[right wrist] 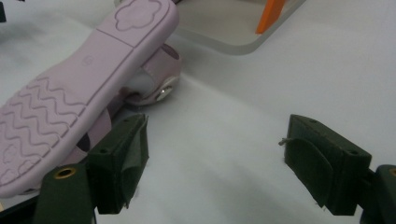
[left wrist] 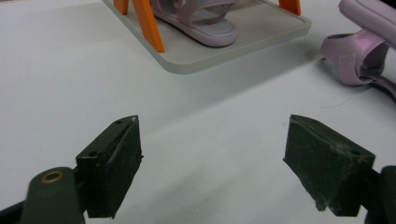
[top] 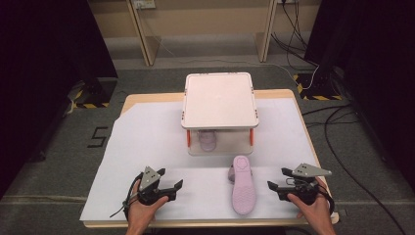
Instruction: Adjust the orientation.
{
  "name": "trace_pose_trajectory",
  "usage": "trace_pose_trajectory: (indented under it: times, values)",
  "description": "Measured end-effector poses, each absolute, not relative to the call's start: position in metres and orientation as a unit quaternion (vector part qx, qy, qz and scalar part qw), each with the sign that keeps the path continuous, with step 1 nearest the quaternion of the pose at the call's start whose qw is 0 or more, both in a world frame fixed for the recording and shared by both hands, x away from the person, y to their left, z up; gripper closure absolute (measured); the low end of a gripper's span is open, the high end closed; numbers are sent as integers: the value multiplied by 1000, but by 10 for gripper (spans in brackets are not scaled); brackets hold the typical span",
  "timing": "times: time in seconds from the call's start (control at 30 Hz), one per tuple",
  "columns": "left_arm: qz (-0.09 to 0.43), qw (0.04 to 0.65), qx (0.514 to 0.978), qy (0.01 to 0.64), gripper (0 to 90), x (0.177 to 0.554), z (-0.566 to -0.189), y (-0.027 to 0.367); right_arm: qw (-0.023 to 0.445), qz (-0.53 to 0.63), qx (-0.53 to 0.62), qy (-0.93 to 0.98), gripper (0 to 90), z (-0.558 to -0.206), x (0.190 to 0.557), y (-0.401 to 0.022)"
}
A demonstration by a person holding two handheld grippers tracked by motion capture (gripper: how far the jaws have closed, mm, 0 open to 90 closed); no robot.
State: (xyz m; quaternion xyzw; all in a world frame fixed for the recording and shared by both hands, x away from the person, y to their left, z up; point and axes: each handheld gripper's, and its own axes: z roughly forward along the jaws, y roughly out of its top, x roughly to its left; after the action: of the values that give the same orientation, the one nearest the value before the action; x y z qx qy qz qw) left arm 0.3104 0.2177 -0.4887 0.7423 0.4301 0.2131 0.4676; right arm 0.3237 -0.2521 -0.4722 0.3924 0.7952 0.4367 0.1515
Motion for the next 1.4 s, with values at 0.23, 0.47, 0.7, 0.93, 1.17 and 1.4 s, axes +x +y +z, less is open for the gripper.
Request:
trace_pose_trajectory:
  times: [0.23, 0.47, 0.7, 0.93, 1.17, 1.4]
  values:
    - [214, 470, 736, 438, 185, 311, -490, 221, 167, 459, 386, 783, 183, -460, 320, -237]
    - [212, 468, 740, 435, 185, 311, -490, 219, 174, 465, 377, 781, 154, -449, 323, -208]
    - [212, 467, 740, 435, 185, 311, -490, 220, 183, 448, 354, 801, 156, -446, 333, -170]
    - [212, 466, 743, 431, 185, 310, -490, 219, 202, 405, 333, 827, 151, -447, 345, -130]
    - [212, 466, 744, 430, 185, 310, -490, 219, 250, 348, 324, 844, 184, -452, 346, -123]
    - [212, 465, 744, 430, 186, 309, -489, 220, 221, 369, 348, 833, 295, -446, 339, -154]
